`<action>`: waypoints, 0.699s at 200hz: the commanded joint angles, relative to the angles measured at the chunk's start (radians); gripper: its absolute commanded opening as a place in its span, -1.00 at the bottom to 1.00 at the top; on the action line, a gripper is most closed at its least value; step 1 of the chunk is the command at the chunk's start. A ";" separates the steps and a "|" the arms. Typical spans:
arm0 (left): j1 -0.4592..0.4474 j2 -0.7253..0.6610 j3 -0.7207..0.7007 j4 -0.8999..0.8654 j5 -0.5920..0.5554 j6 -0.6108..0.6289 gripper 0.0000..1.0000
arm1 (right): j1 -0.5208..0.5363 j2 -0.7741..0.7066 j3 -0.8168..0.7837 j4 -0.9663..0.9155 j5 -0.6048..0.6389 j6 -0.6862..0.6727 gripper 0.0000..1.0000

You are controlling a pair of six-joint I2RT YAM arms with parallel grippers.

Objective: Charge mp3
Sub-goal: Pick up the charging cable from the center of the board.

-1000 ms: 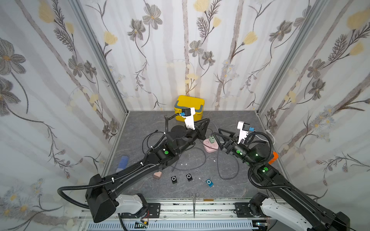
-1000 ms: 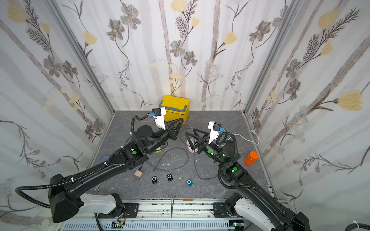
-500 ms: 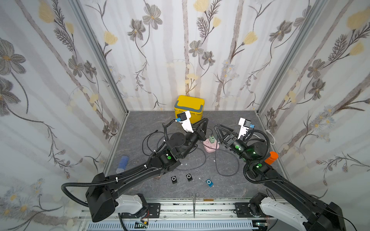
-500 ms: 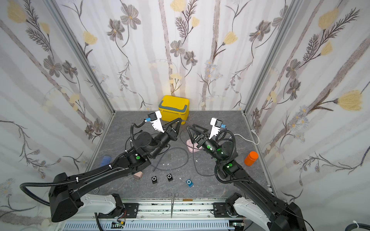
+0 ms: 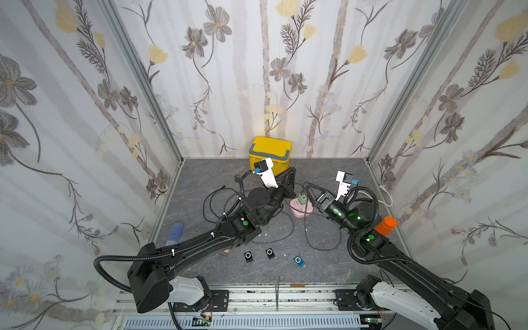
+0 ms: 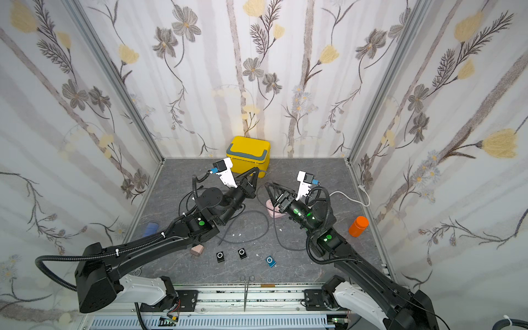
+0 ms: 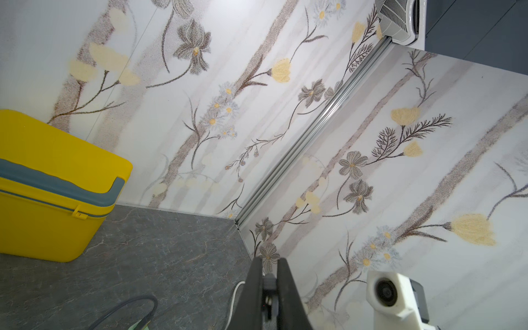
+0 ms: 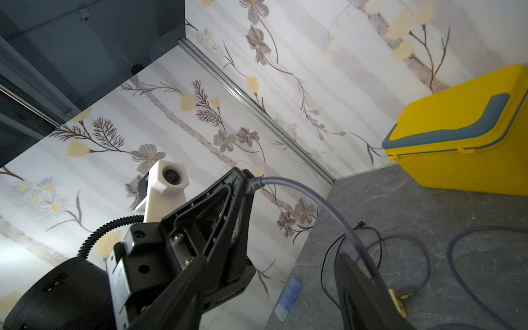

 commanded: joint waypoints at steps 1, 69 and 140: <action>-0.004 0.006 -0.004 0.074 0.022 -0.009 -1.00 | 0.007 0.022 -0.011 0.170 -0.027 0.101 0.34; -0.011 -0.026 -0.081 0.129 0.075 -0.089 -1.00 | 0.001 0.125 -0.038 0.394 0.048 0.195 0.51; -0.022 -0.016 -0.110 0.187 0.114 -0.158 -1.00 | 0.001 0.184 -0.023 0.504 0.057 0.205 0.15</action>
